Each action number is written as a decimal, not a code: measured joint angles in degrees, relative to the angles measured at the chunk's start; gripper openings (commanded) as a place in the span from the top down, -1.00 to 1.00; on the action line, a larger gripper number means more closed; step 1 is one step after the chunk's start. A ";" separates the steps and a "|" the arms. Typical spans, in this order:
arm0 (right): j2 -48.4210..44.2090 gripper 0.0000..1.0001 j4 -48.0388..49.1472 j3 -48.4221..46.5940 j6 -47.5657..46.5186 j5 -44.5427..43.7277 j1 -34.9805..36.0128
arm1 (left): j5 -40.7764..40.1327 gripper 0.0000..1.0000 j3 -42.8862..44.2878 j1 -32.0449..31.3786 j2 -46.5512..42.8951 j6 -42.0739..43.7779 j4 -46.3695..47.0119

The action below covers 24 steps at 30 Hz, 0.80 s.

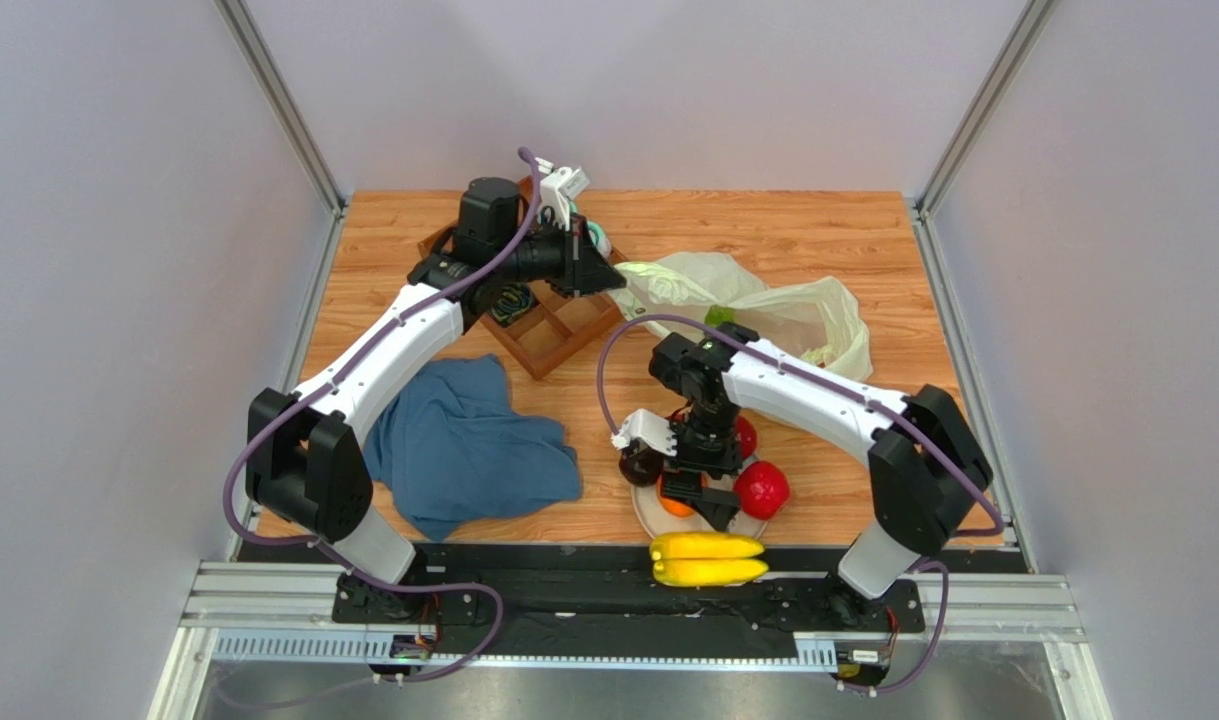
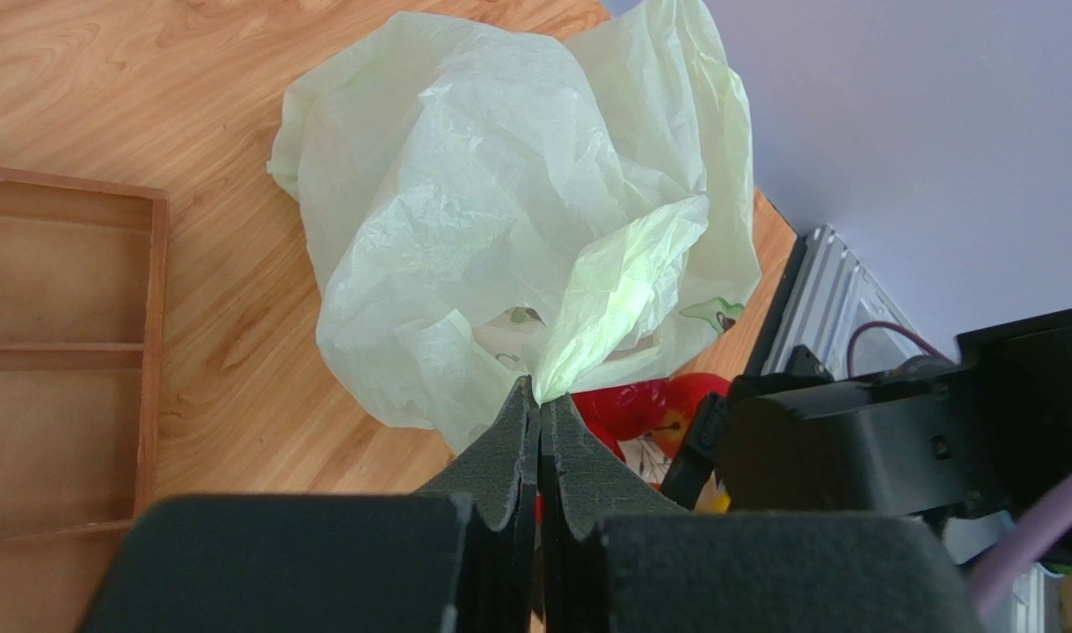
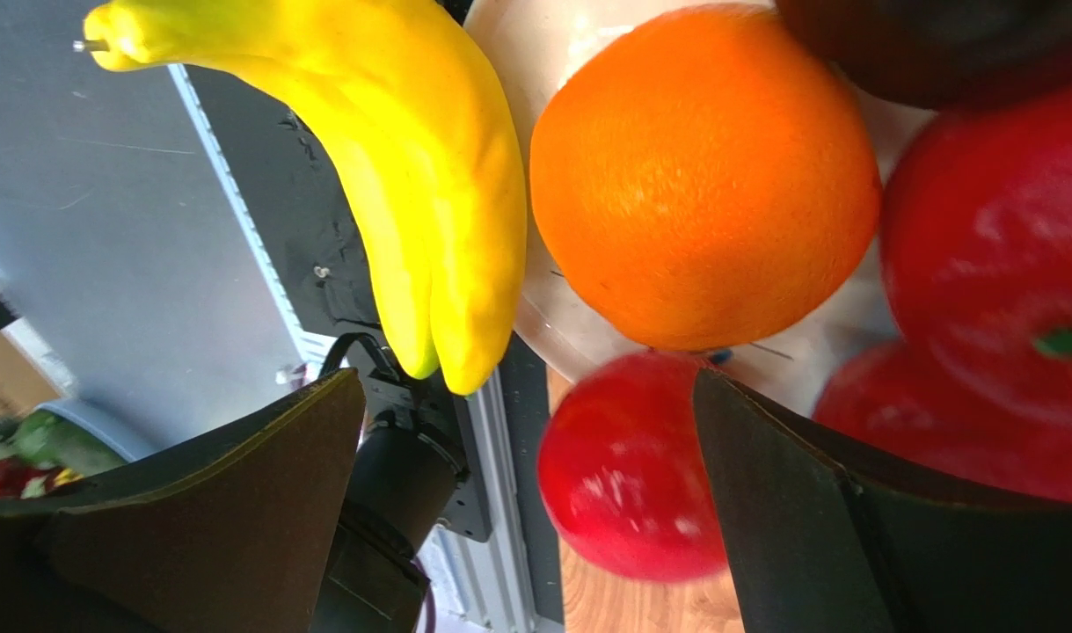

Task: Take the fake fruits out of the plastic bag
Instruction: Adjust the fake fruit on the plate.

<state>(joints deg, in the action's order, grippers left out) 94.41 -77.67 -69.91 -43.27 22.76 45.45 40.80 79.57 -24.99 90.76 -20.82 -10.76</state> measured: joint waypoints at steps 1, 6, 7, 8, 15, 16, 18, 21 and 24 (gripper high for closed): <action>-1.25 -1.00 0.04 0.09 0.00 -0.46 0.00 | 0.24 1.00 0.00 0.00 0.00 0.00 0.00; -9.79 -1.00 0.35 0.20 1.11 -3.74 0.00 | 1.38 1.00 0.00 0.00 -0.68 0.11 -0.26; -11.98 -1.00 0.37 0.13 1.44 -4.44 0.00 | 1.49 1.00 0.00 0.02 -1.14 0.15 -0.50; -15.26 -1.00 0.66 0.09 1.55 -4.85 0.00 | 1.66 1.00 0.00 0.02 -1.64 0.24 -0.68; -34.69 -0.56 9.92 4.20 -6.51 -0.50 3.74 | 1.75 0.73 1.66 0.94 -4.76 1.05 -1.42; -33.22 -0.52 9.86 4.00 -9.03 1.11 4.83 | 1.68 0.67 2.03 1.38 -4.92 1.16 -1.40; -26.08 -0.46 8.35 1.68 -13.55 4.94 5.99 | 1.49 0.47 2.32 2.10 -5.07 1.51 -1.38; -11.54 -0.49 6.01 -4.44 -20.22 10.23 6.29 | 1.01 0.29 2.32 3.52 -5.44 1.62 -1.53; -3.93 -0.43 5.22 -6.03 -24.30 12.94 6.27 | 0.70 0.27 2.14 4.96 -6.62 1.68 -1.81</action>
<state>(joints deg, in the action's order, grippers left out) 90.48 -72.44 -75.94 -67.57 35.70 51.72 41.50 81.71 -20.03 84.14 -19.14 -12.58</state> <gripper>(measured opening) 0.742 0.355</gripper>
